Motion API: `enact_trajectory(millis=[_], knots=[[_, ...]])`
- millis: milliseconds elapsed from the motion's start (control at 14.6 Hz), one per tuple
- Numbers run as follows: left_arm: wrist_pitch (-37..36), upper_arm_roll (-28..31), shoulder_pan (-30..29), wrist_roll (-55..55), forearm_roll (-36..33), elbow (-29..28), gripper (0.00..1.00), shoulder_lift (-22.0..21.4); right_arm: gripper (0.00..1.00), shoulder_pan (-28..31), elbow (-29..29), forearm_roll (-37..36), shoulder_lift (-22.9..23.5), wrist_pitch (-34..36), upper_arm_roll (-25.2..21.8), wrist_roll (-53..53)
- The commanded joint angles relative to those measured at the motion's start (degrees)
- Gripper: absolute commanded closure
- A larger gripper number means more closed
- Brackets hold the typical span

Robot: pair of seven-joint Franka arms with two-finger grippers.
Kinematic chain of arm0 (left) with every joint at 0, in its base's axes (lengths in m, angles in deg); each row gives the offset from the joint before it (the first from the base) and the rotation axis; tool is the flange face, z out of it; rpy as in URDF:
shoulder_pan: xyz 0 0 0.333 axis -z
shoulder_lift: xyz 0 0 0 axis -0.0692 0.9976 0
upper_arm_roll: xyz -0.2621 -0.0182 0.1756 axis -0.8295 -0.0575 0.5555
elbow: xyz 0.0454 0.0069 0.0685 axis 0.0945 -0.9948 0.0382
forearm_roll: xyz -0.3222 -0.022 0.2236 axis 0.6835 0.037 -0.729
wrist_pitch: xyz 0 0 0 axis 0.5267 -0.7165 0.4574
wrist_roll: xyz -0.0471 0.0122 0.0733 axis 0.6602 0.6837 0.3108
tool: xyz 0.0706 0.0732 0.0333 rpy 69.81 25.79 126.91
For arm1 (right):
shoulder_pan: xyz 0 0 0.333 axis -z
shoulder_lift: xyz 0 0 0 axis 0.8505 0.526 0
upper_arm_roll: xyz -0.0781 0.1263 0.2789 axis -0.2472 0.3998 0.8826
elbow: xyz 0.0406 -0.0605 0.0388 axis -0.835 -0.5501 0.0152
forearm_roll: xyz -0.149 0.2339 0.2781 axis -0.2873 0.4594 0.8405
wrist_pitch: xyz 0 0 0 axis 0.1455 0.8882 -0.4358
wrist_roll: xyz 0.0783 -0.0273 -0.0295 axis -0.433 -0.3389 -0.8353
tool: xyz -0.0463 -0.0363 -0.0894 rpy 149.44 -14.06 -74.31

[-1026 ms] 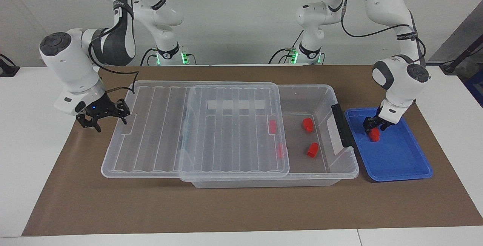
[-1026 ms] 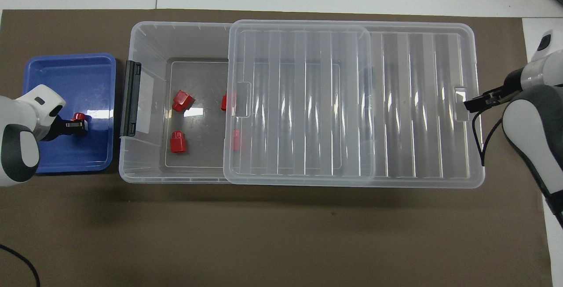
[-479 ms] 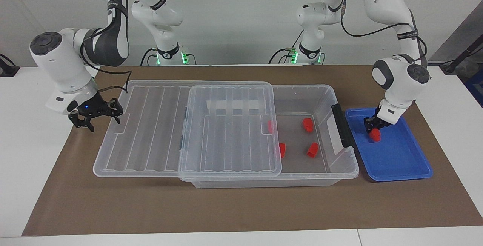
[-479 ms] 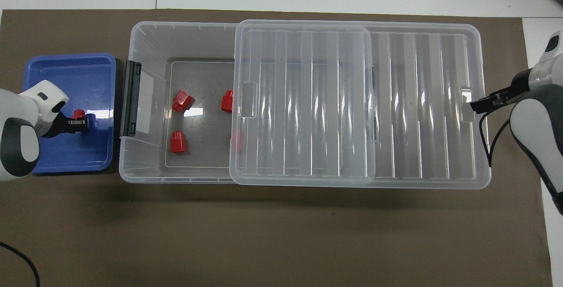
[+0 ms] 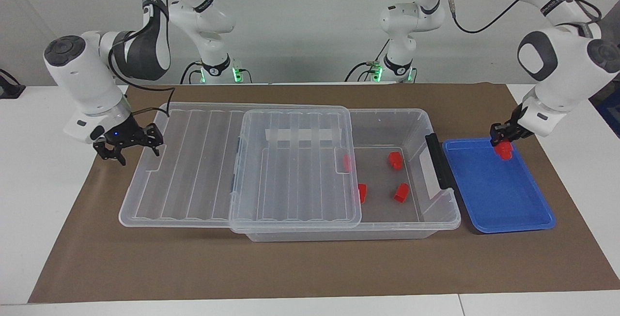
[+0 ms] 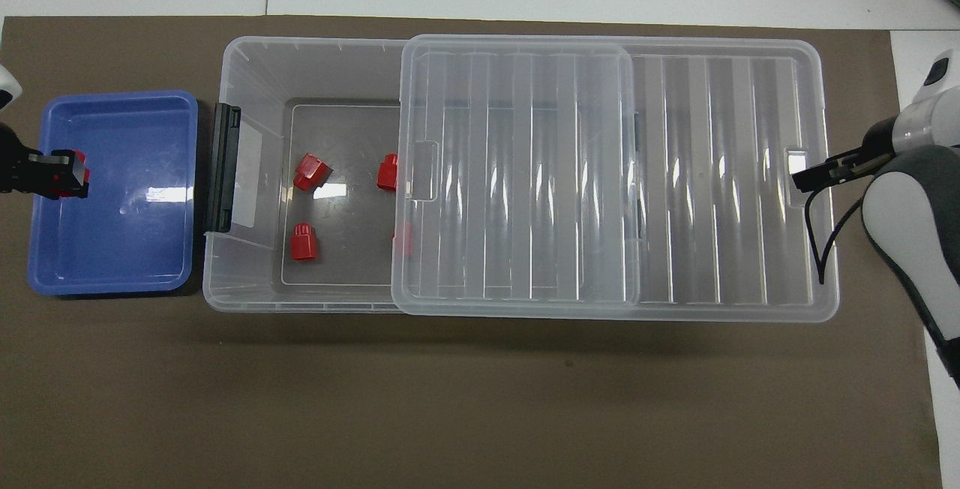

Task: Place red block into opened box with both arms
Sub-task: 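Lift the red block out of the blue tray with the left gripper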

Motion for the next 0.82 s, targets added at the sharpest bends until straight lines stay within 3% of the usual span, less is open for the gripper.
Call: enact_trajectory(millis=[0, 342, 479, 752], knots=[[-4.60, -0.24, 5.53, -13.42, 1.11, 4.34, 0.83, 1.18, 0.10, -2.15, -0.43, -0.48, -3.83, 3.61, 0.29, 7.88], [-4.52, -0.50, 15.82, -37.69, 2.60, 6.89, 0.83, 1.79, 0.10, -6.37, -0.43, 0.21, -8.40, 9.84, 0.29, 19.56], [0.46, -0.59, 18.99, -43.87, 2.87, 5.75, 0.83, 1.53, 0.10, -7.25, -0.34, 0.48, -9.98, 11.79, 0.46, 22.74], [14.95, -0.76, 22.50, -45.65, 2.96, -7.57, 0.83, -2.33, 0.09, -7.61, 5.88, 0.75, -8.68, 17.76, 0.73, 25.21]])
